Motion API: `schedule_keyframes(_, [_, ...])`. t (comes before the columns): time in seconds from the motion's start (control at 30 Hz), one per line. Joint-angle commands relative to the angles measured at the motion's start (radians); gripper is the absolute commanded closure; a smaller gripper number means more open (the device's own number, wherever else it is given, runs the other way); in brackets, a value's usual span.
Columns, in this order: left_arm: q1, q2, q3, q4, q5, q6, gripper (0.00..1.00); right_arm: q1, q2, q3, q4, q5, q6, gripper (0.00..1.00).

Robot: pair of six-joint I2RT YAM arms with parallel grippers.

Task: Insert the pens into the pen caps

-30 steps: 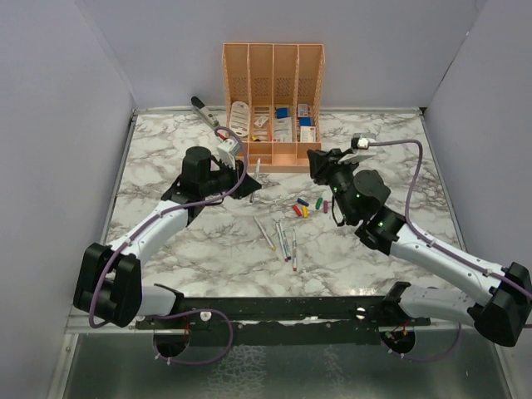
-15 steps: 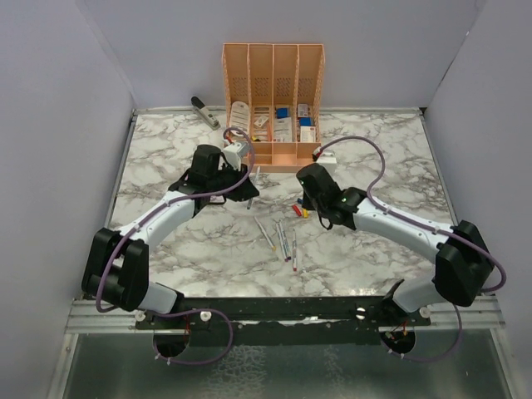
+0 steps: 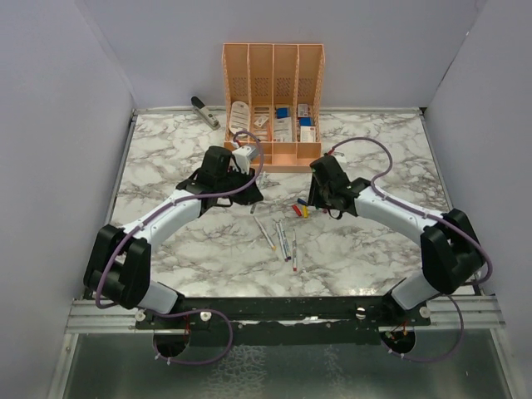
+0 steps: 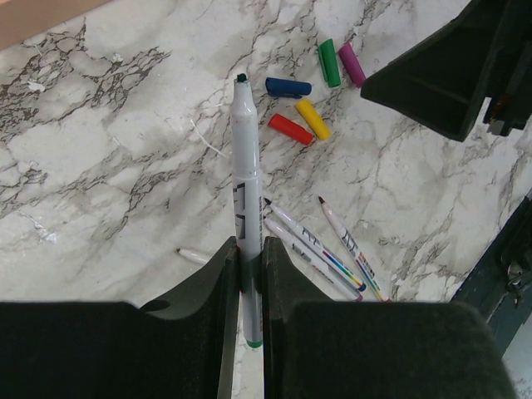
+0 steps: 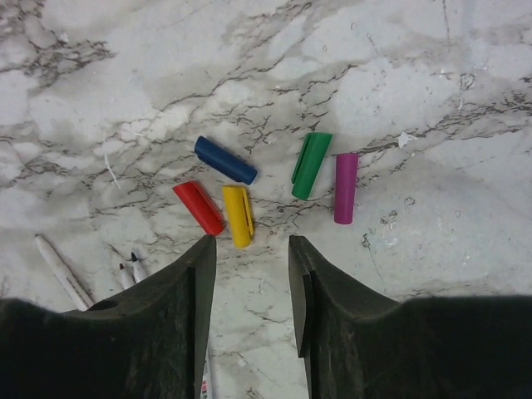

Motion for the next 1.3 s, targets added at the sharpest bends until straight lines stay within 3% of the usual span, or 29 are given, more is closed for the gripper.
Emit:
schedule_keyframes(0.0, [-0.012, 0.024, 0.028, 0.004, -0.006, 0.001, 1.00, -0.003, 0.065, 0.019, 0.037, -0.039, -0.012, 0.59])
schedule_keyframes(1.27, [-0.027, 0.064, 0.023, 0.054, 0.026, -0.029, 1.00, -0.081, 0.254, 0.110, 0.003, 0.007, 0.021, 0.63])
